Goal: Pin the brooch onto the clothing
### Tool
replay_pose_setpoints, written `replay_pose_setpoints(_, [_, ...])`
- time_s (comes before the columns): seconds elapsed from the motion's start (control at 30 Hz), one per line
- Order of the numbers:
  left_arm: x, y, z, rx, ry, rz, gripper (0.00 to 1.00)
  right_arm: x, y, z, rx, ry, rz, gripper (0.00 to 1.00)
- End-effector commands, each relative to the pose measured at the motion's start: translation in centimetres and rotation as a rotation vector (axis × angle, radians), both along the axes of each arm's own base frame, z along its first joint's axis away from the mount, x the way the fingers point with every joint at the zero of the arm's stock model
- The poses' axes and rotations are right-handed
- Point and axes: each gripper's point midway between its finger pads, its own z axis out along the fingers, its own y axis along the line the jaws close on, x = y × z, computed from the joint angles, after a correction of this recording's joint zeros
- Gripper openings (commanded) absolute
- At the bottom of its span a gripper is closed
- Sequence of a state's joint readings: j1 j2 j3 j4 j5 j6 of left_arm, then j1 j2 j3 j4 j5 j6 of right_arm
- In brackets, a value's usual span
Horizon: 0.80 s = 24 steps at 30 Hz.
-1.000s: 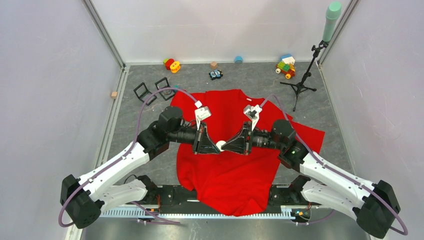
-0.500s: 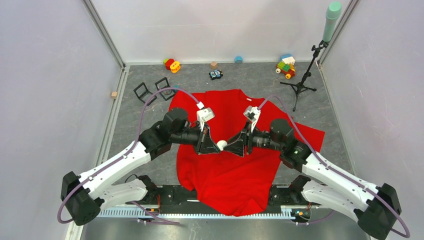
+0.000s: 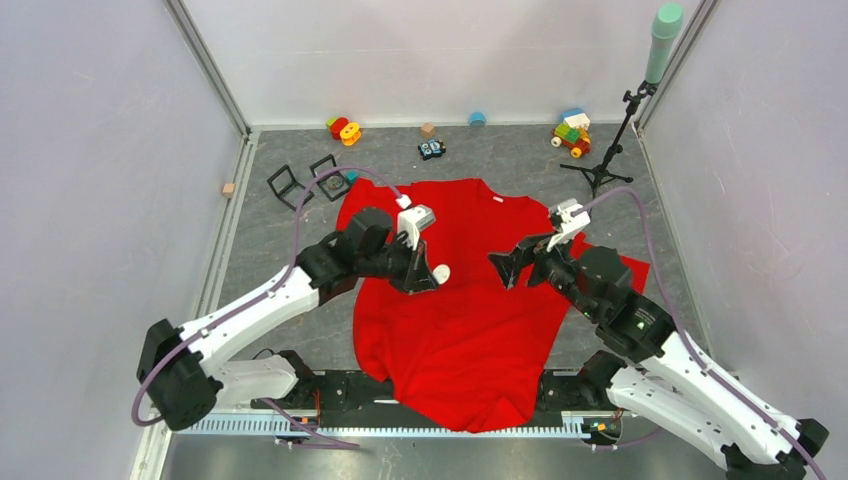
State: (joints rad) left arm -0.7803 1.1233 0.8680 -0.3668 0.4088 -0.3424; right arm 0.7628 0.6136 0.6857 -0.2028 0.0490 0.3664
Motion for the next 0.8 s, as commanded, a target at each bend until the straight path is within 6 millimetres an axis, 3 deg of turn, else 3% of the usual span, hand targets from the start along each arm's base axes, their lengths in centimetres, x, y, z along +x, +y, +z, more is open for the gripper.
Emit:
replay_pose_setpoints(0.0, [2.1, -2.9, 3.5, -0.088, -0.004, 0.008, 0.02, 3.5, -7.7, -6.4, -0.326, 0.096, -0.425, 0.9])
replay_pose_setpoints(0.17, [4.5, -5.7, 6.8, -0.14, 0.01, 0.025, 0.02, 5.0, -8.6, -11.3, -0.477, 0.159, -0.475, 0.88])
replay_pose_setpoints(0.3, [5.8, -6.8, 8.7, -0.176, -0.005, 0.04, 0.02, 6.9, -8.8, -14.5, -0.527, 0.218, -0.457, 0.81])
replay_pose_setpoints(0.4, [6.0, -6.9, 8.5, -0.176, -0.006, 0.043, 0.02, 8.3, -8.8, -16.4, -0.516, 0.263, -0.425, 0.74])
replay_pose_setpoints(0.6, [6.1, -5.5, 5.9, -0.122, 0.005, 0.082, 0.02, 10.5, -7.8, -19.1, -0.492, 0.343, -0.35, 0.58])
replay_pose_setpoints(0.77, [5.6, -5.2, 7.2, -0.151, -0.013, 0.075, 0.02, 11.3, -7.0, -20.8, -0.496, 0.393, -0.327, 0.51])
